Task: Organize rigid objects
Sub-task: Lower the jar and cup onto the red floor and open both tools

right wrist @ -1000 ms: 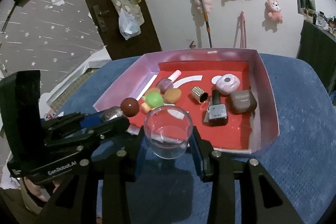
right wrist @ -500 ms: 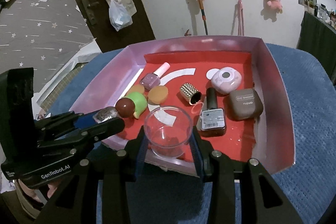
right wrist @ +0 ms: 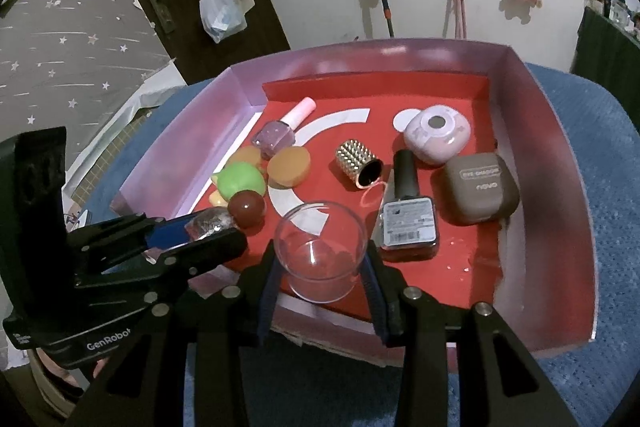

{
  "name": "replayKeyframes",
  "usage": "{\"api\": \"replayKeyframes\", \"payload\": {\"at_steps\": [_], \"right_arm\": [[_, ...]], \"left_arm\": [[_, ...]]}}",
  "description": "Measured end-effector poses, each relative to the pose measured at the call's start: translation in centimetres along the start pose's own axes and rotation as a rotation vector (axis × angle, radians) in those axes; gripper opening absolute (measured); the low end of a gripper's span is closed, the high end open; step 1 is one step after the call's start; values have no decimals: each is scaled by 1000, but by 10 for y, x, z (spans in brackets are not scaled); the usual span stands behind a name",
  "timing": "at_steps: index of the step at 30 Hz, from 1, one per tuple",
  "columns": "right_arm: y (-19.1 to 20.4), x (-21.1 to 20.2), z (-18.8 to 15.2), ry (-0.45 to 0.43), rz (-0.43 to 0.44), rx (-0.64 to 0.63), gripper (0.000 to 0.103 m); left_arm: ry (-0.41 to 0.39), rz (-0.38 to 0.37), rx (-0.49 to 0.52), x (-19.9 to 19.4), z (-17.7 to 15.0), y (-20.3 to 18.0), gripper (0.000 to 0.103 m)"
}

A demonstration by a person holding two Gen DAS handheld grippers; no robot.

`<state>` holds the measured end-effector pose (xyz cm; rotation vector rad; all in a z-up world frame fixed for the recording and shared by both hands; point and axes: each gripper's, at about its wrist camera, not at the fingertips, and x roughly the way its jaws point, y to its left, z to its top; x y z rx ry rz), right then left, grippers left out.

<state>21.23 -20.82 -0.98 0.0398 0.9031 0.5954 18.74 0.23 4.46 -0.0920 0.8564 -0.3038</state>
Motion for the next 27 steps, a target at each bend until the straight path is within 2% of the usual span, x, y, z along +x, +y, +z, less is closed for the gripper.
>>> {"api": "replayKeyframes", "payload": {"at_steps": [10, 27], "right_arm": [[-7, 16, 1, 32, -10, 22, 41], [-3, 22, 4, 10, -153, -48, 41]], "left_arm": [[20, -3, -19, 10, 0, 6, 29], [32, -5, -21, 17, 0, 6, 29]]}}
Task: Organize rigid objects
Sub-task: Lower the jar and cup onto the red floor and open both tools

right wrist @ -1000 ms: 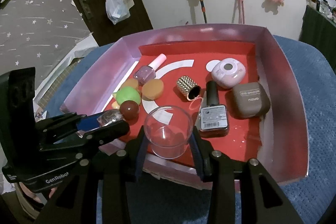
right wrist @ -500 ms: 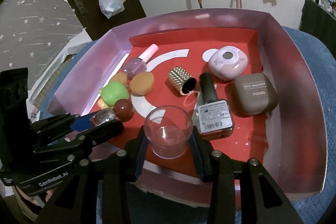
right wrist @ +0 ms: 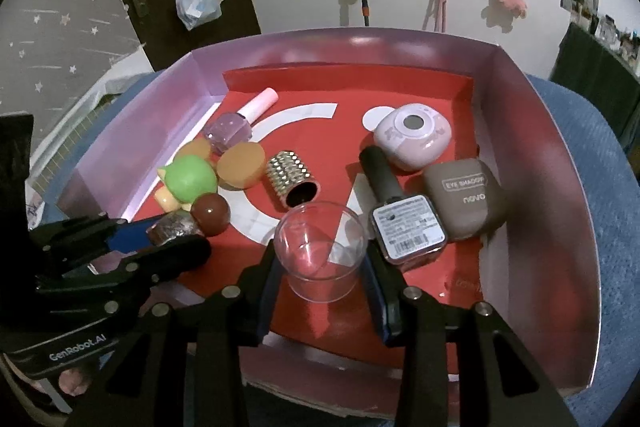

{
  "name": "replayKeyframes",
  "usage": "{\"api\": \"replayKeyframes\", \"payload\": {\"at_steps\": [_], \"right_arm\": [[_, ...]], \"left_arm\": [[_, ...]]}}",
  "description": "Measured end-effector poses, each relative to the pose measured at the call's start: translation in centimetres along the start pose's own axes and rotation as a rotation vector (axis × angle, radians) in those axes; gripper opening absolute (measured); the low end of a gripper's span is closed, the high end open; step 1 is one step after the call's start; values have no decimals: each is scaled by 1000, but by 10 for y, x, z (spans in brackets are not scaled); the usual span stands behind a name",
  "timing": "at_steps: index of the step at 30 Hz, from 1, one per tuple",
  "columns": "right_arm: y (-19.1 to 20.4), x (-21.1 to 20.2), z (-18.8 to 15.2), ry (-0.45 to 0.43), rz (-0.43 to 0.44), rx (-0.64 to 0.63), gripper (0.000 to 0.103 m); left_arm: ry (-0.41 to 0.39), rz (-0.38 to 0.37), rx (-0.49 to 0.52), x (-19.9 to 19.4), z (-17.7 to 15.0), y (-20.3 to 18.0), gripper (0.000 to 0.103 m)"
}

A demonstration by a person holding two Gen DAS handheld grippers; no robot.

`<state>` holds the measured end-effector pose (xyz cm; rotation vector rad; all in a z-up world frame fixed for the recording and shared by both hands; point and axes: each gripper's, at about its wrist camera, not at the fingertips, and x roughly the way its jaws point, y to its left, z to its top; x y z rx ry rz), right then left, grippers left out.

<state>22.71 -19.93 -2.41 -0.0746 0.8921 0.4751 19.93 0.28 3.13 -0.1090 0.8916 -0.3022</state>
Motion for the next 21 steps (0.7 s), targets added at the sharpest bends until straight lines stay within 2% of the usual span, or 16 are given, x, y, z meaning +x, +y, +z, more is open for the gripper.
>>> {"api": "replayKeyframes", "payload": {"at_steps": [21], "right_arm": [[-1, 1, 0, 1, 9, 11, 42]], "left_arm": [[3, 10, 9, 2, 0, -1, 29]]}}
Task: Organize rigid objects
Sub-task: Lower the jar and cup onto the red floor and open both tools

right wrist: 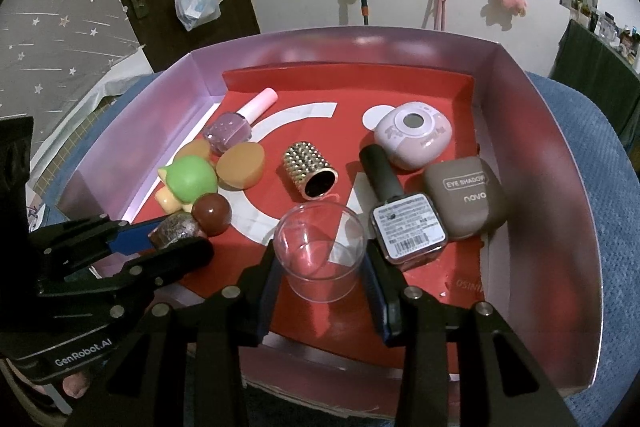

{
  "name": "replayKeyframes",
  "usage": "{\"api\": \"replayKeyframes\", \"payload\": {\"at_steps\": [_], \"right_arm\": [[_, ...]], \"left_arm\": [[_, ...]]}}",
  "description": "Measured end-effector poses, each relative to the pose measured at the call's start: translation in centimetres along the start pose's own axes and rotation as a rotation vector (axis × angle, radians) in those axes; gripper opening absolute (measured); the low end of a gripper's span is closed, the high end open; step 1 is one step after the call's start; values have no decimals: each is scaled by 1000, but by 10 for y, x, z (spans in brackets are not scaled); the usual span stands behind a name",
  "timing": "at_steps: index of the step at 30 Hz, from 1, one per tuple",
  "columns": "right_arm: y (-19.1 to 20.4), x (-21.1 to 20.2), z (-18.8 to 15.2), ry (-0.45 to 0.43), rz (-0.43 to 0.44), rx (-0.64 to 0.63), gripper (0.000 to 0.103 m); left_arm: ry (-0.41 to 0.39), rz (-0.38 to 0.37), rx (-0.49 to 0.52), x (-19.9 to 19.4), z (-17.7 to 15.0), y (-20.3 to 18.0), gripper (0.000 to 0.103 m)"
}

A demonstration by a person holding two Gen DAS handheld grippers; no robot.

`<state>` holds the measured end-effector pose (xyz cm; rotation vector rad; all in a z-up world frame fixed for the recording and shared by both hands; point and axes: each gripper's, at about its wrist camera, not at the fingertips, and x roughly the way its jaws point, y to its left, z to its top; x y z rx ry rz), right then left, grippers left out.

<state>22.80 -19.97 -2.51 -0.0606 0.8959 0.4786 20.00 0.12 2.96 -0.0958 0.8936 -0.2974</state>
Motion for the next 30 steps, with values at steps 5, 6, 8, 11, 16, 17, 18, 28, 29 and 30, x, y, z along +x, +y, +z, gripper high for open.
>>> {"api": "replayKeyframes", "payload": {"at_steps": [5, 6, 8, 11, 16, 17, 18, 28, 29, 30], "right_arm": [[0, 0, 0, 0, 3, 2, 42], [-1, 0, 0, 0, 4, 4, 42], [-1, -1, 0, -2, 3, 4, 42], [0, -1, 0, 0, 6, 5, 42], [-3, -3, -1, -1, 12, 9, 44], [-4, -4, -1, -1, 14, 10, 46], [-4, -5, -2, -2, 15, 11, 50], [-2, -14, -5, -24, 16, 16, 57], [-1, -17, -5, -30, 17, 17, 58], [0, -20, -6, -36, 17, 18, 59]], "left_arm": [[1, 10, 4, 1, 0, 0, 29], [2, 14, 5, 0, 0, 0, 29], [4, 17, 4, 0, 0, -1, 29], [5, 15, 3, -1, 0, -1, 29], [7, 17, 2, -2, 0, -1, 29], [13, 18, -1, -2, 0, -1, 29], [14, 16, -2, -2, 0, -1, 29], [-21, 27, -6, -12, -3, -1, 30], [-26, 29, -5, -14, -3, -2, 34], [-33, 32, -4, -16, -4, -3, 52]]}}
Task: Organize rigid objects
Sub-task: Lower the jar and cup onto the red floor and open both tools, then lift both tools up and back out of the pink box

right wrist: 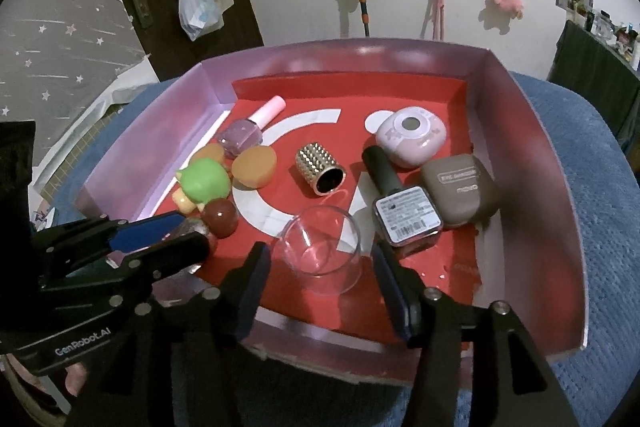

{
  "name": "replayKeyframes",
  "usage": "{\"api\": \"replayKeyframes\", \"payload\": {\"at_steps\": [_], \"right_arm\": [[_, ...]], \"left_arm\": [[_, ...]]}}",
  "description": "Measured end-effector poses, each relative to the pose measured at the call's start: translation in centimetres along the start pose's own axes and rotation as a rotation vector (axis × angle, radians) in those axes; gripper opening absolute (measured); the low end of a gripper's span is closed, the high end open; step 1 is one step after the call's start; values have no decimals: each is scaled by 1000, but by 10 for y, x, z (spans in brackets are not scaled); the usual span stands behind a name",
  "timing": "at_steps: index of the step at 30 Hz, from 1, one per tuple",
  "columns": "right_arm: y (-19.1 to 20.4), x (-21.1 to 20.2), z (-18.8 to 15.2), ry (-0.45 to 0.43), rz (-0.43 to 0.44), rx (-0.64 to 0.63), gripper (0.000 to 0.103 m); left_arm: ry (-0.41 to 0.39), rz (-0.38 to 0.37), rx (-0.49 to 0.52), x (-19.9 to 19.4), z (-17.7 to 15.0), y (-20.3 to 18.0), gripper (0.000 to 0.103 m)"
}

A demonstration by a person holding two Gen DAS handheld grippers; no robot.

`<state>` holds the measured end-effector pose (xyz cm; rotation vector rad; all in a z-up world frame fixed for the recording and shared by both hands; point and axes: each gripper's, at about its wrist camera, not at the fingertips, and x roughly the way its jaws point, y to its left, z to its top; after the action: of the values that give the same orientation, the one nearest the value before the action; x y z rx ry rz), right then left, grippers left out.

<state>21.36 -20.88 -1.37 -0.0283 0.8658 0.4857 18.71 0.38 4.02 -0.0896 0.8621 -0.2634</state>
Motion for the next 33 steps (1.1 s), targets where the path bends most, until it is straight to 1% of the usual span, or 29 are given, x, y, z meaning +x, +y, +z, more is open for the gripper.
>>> {"api": "replayKeyframes", "payload": {"at_steps": [2, 5, 7, 11, 15, 18, 19, 21, 23, 27, 31, 33], "right_arm": [[0, -7, 0, -16, 2, 7, 59], [1, -18, -2, -46, -2, 14, 62], [1, -26, -3, -68, -9, 18, 69], [3, -41, -8, -116, -38, 28, 73], [4, -50, -17, -151, -81, 43, 84], [4, -55, -26, -181, -119, 51, 85], [5, -56, -28, -192, -131, 54, 88], [5, -58, -32, -213, -154, 58, 92], [6, -58, -35, -232, -177, 59, 93], [6, -56, -40, -244, -195, 61, 93], [5, -50, -45, -240, -205, 64, 97], [7, -48, -44, -235, -209, 58, 98]], "left_arm": [[-23, 10, 4, -6, -1, -1, 75], [-62, 21, 12, -18, -2, -4, 75], [-78, 30, 16, -24, -3, -5, 75], [-98, 56, 19, -31, -7, -5, 75], [-118, 80, 1, -35, -15, -2, 90], [-127, 85, -14, -37, -20, 1, 91], [-130, 82, -21, -38, -21, 2, 91], [-134, 76, -37, -37, -24, 5, 96], [-140, 78, -40, -37, -25, 7, 98], [-152, 107, -47, -35, -30, 10, 98], [-149, 84, -66, -31, -32, 14, 99], [-156, 77, -68, -32, -32, 15, 103]]}}
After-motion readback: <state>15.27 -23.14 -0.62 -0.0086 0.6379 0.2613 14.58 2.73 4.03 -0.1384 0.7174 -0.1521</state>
